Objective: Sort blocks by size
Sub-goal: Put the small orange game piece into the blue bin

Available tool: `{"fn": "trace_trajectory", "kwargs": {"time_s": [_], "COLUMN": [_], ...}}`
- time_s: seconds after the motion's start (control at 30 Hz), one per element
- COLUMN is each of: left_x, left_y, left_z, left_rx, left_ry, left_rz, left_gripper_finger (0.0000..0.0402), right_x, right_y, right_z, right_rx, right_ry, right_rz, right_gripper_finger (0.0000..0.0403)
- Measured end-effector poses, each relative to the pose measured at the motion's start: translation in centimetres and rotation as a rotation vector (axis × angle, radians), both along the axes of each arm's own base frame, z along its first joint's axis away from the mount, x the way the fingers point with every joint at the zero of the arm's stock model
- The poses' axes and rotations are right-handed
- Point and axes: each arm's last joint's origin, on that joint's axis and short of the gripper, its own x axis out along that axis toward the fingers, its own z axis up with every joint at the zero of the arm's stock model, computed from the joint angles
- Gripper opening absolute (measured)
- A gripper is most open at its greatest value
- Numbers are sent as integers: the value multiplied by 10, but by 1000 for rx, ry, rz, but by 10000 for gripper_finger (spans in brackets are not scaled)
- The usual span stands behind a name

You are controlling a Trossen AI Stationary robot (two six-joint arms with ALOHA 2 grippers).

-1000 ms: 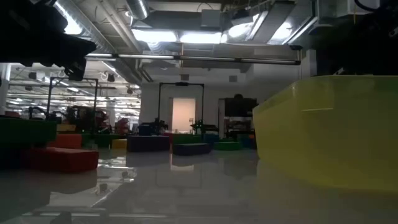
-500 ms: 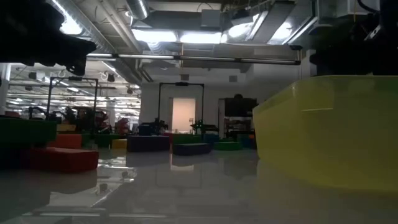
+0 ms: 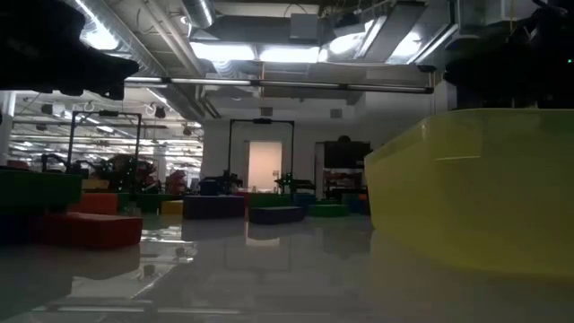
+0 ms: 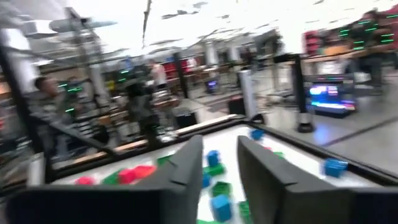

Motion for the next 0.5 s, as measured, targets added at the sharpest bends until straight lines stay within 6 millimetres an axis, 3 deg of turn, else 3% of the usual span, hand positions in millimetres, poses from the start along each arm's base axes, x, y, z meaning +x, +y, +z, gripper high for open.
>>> {"fn": "trace_trajectory", "kwargs": {"time_s": [0.23, 0.5], "left_x": [0, 0], "left_y": [0, 0], "left_z": [3, 3], "left_rx": [53, 42], "left_ry": [-36, -37], "left_rz": [2, 2], "left_gripper_finger": [0, 0], "right_x": [2, 20], "right_y": [-3, -3], "right_z": [4, 43], "right_rx": [-16, -122], "right_ry": [50, 178], "right_rz": [-109, -124], "right_gripper_finger": [205, 202]}}
